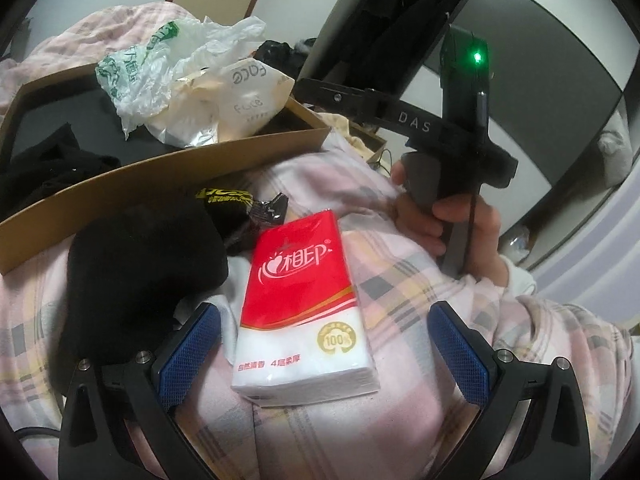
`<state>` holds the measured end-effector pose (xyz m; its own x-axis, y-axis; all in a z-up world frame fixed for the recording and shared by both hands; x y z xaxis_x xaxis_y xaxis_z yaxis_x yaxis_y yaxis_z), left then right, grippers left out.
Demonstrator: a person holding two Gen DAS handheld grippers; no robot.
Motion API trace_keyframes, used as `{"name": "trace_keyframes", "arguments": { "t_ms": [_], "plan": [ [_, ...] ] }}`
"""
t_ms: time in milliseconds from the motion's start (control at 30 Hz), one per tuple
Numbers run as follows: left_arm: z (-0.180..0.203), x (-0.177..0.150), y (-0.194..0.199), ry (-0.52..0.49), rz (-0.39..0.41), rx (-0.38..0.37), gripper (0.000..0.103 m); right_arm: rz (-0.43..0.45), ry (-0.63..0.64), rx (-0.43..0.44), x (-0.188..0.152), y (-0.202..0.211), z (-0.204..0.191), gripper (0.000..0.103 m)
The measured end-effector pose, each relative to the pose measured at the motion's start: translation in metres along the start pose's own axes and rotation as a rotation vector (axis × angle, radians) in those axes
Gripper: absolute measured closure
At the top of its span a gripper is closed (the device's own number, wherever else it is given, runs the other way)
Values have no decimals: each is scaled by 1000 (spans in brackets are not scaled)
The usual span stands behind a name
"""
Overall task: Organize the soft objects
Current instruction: 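Reach the left tool to the red-and-white tissue pack and close on it, then lift the tissue pack with the left tool and lower it into the box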
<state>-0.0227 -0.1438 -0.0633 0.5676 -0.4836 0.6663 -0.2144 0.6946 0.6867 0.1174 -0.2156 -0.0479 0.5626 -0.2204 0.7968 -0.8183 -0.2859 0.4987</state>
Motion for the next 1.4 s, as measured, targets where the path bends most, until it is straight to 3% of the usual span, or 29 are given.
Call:
{"name": "trace_keyframes", "arguments": {
  "t_ms": [167, 267, 400, 700, 1067, 1167, 1400],
  "plan": [
    [2, 0, 4, -17, 7, 0, 8, 0, -1, 0, 0, 0, 0, 7],
    [6, 3, 10, -46, 37, 15, 22, 0, 0, 0, 0, 0, 0, 7],
    [6, 8, 21, -91, 101, 103, 49, -1, -1, 0, 0, 0, 0, 7],
    [9, 12, 25, -131, 123, 106, 55, 0, -1, 0, 0, 0, 0, 7],
    [23, 25, 65, -159, 262, 94, 57, -1, -2, 1, 0, 0, 1, 7],
    [20, 31, 84, -149, 334, 122, 57, -1, -2, 1, 0, 0, 1, 7],
    [-14, 37, 121, -68, 518, 317, 57, -1, -3, 1, 0, 1, 1, 7]
  ]
}}
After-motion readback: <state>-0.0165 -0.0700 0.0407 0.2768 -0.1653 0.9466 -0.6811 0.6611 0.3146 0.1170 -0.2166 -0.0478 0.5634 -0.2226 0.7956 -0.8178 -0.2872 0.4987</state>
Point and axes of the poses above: each gripper's, at about its wrist camera, not at the fingertips, and y roughly against the way its jaws point, z to its right, x to its top, the point moved 7 cm from there along -y, roughly the way its jaws point, and after that the axes turned 10 degrees about -y, right-handed, at the moved point
